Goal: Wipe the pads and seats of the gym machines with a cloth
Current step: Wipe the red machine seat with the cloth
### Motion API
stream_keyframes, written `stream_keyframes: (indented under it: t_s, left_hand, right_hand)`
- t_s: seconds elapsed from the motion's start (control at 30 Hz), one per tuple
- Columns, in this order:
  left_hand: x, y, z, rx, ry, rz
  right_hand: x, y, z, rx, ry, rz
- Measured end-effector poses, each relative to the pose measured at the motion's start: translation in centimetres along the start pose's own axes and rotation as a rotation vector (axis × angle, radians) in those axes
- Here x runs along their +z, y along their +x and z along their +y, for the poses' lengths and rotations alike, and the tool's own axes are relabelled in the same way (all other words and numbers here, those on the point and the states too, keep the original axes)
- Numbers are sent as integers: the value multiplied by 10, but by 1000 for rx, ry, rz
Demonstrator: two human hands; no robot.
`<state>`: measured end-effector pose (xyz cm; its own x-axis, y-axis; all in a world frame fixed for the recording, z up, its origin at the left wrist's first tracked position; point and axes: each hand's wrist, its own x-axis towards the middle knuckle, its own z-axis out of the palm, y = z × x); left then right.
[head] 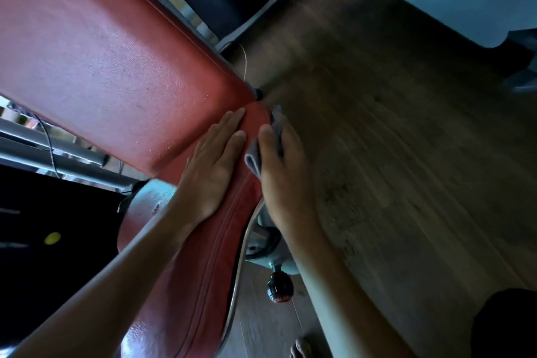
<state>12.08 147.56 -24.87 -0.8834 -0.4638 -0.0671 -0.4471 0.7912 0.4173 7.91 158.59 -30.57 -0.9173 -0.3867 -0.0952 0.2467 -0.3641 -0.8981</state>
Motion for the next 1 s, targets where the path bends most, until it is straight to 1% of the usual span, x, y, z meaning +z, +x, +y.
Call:
stream_keyframes:
  t_s: [0.13, 0.2, 0.27, 0.3, 0.37, 0.47, 0.53, 0.67, 0.77, 0.83, 0.9, 1.0]
  left_hand:
    - [-1, 0, 0, 1, 3, -11]
    - [-1, 0, 2, -5, 7, -11]
    - [-1, -1, 4, -8, 13, -11]
    - [-1, -1, 6, -5, 15, -12]
    - [0, -2, 9, 9, 11, -13]
    - [3, 1, 10, 17, 19, -19]
    - [4, 2, 8, 10, 26, -17]
    - [4, 1, 10, 8, 24, -21]
    - [3, -2, 14, 2, 30, -22]
    - [2, -2, 17, -13, 45, -24]
    - [3, -2, 17, -28, 64, -34]
    - [3, -1, 17, -38, 67, -32]
  right_hand:
    - [-7, -46, 2, -76, -36, -39]
    - [-7, -21, -2, -36, 44, -61]
    - [-1, 17, -4, 59, 116, -50]
    - [2, 27, -7, 66, 129, -39]
    - [3, 19, -2, 69, 118, -36]
    - [-9, -11, 1, -2, 96, -30]
    - [-11, 0, 0, 2, 130, -25]
    - [-1, 36, -3, 84, 130, -29]
    - [-7, 3, 4, 15, 145, -40]
    - [-11, -10, 1, -27, 142, 8]
    - [-7, 3, -1, -35, 154, 21]
    - [1, 35, -1, 45, 140, 7]
